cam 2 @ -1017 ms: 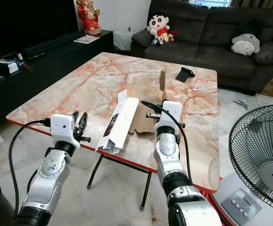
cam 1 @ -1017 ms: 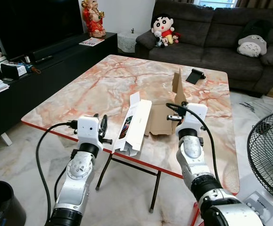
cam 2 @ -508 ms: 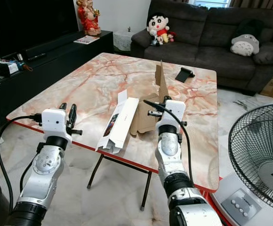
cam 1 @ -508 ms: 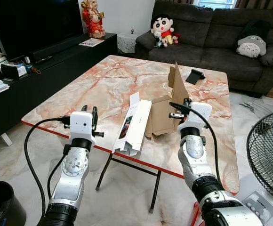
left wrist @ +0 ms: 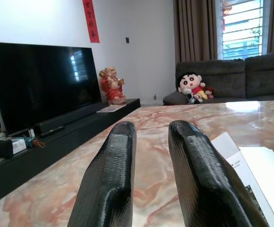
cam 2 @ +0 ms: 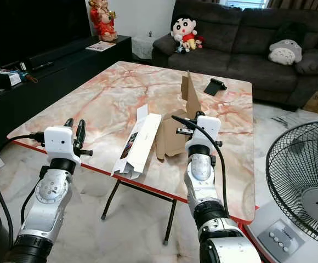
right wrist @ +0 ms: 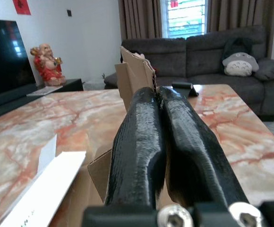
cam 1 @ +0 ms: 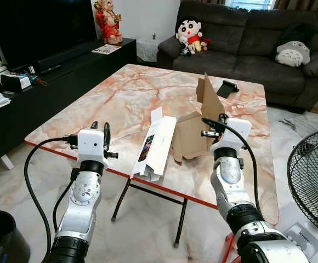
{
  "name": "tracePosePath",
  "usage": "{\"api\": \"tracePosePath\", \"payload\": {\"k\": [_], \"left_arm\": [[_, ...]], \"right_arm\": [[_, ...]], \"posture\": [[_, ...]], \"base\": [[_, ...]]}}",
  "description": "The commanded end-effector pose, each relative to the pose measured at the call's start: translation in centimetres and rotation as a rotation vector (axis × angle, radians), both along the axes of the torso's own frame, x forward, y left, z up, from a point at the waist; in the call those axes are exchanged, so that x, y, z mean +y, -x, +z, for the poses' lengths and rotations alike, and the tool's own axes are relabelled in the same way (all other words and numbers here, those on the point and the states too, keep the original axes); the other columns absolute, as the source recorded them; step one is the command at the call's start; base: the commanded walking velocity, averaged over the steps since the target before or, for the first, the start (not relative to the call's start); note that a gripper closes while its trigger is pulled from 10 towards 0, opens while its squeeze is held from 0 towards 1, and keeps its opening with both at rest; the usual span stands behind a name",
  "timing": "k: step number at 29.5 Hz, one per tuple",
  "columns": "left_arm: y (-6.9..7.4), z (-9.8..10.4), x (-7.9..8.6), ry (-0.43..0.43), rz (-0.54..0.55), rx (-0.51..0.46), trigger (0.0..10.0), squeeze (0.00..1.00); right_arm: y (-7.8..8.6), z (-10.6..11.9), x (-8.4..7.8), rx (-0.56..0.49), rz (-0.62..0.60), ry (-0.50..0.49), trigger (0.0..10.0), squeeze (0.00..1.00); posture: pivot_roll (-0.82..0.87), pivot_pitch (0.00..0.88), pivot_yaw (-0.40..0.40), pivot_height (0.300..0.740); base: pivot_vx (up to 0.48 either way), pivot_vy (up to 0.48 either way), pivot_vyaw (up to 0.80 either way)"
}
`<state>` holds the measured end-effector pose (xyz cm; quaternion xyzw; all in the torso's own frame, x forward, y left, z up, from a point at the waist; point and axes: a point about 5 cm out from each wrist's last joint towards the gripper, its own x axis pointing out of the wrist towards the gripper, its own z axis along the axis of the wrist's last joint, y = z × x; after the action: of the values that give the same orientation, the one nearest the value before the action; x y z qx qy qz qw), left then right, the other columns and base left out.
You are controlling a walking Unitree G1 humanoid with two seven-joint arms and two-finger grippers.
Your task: Picking trash to rubbish bin
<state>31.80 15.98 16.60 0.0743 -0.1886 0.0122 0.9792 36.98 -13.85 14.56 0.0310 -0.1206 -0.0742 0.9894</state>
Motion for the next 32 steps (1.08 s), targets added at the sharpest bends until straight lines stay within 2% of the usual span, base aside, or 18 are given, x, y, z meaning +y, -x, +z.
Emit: {"api": "tracePosePath", "payload": {"k": [1, 16, 32], "left_arm": [[-0.20, 0.04, -0.28, -0.014, -0.011, -0.001, 10.0, 0.00], [-0.20, -0.08, -0.42, -0.011, -0.018, 0.003, 10.0, 0.00], [-0.18, -0.45, -0.71, -0.009, -0.032, 0.012, 10.0, 0.00]], "right_arm": [[-0.12, 0.36, -0.27, -0.008, -0.014, -0.008, 10.0, 0.00], [-0.22, 0.50, -0.33, -0.010, -0.020, -0.008, 10.0, 0.00], [-0.10, 0.03, -1.12, 0.008, -0.045, 0.004, 10.0, 0.00]], "posture": [[0.07, 0.000, -0.025, 0.740], [0.07, 0.000, -0.024, 0.740], [0.07, 0.000, -0.022, 0.740]], "base": [[-0.262, 0.000, 0.00], [-0.268, 0.000, 0.00], [-0.267, 0.000, 0.00]]}}
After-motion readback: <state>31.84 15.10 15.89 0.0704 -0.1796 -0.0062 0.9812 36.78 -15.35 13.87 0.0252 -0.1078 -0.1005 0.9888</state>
